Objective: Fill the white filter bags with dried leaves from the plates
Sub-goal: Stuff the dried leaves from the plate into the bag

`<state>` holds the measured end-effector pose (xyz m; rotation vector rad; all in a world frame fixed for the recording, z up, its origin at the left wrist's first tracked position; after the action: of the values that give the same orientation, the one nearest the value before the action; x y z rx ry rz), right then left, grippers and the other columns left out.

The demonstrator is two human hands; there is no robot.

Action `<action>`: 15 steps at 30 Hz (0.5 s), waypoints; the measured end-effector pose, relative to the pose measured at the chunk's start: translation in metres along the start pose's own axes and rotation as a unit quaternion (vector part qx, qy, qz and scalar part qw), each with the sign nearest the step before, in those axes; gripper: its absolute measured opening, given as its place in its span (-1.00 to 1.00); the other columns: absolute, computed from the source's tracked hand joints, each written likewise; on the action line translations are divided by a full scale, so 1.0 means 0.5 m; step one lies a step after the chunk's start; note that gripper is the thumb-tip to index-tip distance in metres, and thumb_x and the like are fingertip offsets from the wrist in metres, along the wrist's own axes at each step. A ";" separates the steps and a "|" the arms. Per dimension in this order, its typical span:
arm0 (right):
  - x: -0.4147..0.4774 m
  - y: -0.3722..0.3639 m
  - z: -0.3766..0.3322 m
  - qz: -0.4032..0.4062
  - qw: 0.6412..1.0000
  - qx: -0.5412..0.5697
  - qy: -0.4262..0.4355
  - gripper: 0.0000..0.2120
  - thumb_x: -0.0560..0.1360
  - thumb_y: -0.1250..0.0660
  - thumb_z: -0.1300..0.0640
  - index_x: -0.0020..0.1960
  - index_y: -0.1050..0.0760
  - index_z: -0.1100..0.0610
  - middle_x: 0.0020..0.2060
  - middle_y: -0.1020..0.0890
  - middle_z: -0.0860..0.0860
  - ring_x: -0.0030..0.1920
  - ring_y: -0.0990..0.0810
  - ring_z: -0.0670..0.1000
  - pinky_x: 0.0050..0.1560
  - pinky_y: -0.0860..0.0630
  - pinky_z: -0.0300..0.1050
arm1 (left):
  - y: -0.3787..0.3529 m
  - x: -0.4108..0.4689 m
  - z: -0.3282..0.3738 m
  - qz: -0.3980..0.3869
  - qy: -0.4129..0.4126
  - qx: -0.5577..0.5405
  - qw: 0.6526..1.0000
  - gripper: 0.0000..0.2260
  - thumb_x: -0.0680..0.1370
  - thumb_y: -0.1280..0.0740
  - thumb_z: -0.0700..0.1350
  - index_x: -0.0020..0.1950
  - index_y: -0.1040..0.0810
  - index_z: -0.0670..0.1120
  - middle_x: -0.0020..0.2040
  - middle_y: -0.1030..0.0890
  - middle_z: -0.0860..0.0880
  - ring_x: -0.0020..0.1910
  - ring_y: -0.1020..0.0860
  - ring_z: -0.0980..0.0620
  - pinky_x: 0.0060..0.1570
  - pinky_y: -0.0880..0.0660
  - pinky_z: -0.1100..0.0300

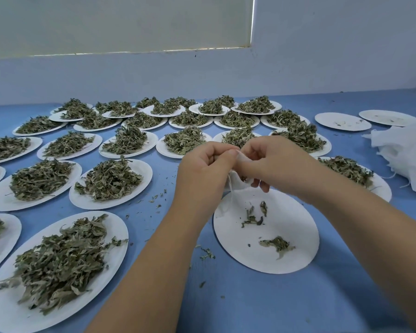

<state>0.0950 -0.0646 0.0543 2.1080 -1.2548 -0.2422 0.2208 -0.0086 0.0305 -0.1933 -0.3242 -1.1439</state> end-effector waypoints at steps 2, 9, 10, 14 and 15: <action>-0.008 0.017 0.010 -0.013 0.998 0.054 0.000 -0.76 0.44 -0.39 -0.14 -0.10 -0.62 0.04 -0.28 -0.67 -0.05 -0.34 -0.61 -0.10 -0.32 -0.59 -0.21 | 0.007 0.003 -0.001 0.021 -0.005 -0.004 1.000 -0.84 0.55 -0.35 -0.18 -0.20 -0.63 0.02 -0.53 -0.44 0.16 -0.55 -0.36 0.20 -0.51 -0.31 0.38; -0.064 0.023 0.057 -0.076 0.982 -0.166 0.045 -0.39 0.29 -0.09 -0.46 0.23 -0.50 -0.23 0.09 -0.52 -0.31 0.04 -0.50 -0.32 0.02 -0.45 -0.27 | 0.014 0.007 -0.004 0.046 0.003 -0.011 0.999 -0.86 0.56 -0.34 -0.15 -0.17 -0.63 -0.01 -0.54 -0.41 0.16 -0.58 -0.29 0.15 -0.55 -0.27 0.34; -0.075 0.010 0.060 -0.103 0.973 -0.198 0.058 -0.34 0.32 -0.07 -0.45 0.30 -0.46 -0.18 0.18 -0.47 -0.30 0.14 -0.44 -0.31 0.13 -0.40 -0.27 | 0.013 0.007 -0.004 0.046 0.002 -0.007 0.999 -0.86 0.56 -0.34 -0.15 -0.17 -0.63 -0.01 -0.54 -0.41 0.16 -0.58 -0.29 0.15 -0.55 -0.27 0.34; -0.111 -0.034 0.060 -0.160 0.945 -0.270 0.095 -0.32 0.39 -0.04 -0.43 0.40 -0.37 -0.15 0.40 -0.31 -0.24 0.39 -0.25 -0.20 0.36 -0.20 -0.26 | 0.013 0.006 -0.006 0.045 0.001 -0.002 0.999 -0.85 0.56 -0.34 -0.15 -0.18 -0.65 0.01 -0.53 -0.38 0.14 -0.54 -0.26 0.12 -0.53 -0.24 0.30; -0.118 -0.040 0.060 -0.171 0.938 -0.284 0.102 -0.36 0.42 -0.05 -0.41 0.40 -0.36 -0.16 0.43 -0.29 -0.23 0.41 -0.22 -0.19 0.38 -0.17 -0.25 | 0.013 0.006 -0.007 0.043 0.001 -0.003 0.999 -0.85 0.56 -0.34 -0.15 -0.18 -0.65 0.01 -0.53 -0.37 0.13 -0.54 -0.24 0.12 -0.53 -0.23 0.30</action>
<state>0.0643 -0.0224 0.0091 1.7672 -0.5919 -0.4627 0.2282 -0.0096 0.0283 -0.2091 -0.3087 -1.0593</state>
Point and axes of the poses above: each hand's wrist, its own x-axis towards the middle knuckle, its own y-axis out of the back of the hand, z = x × y, the point moved 4 cm from there along x, towards the middle knuckle
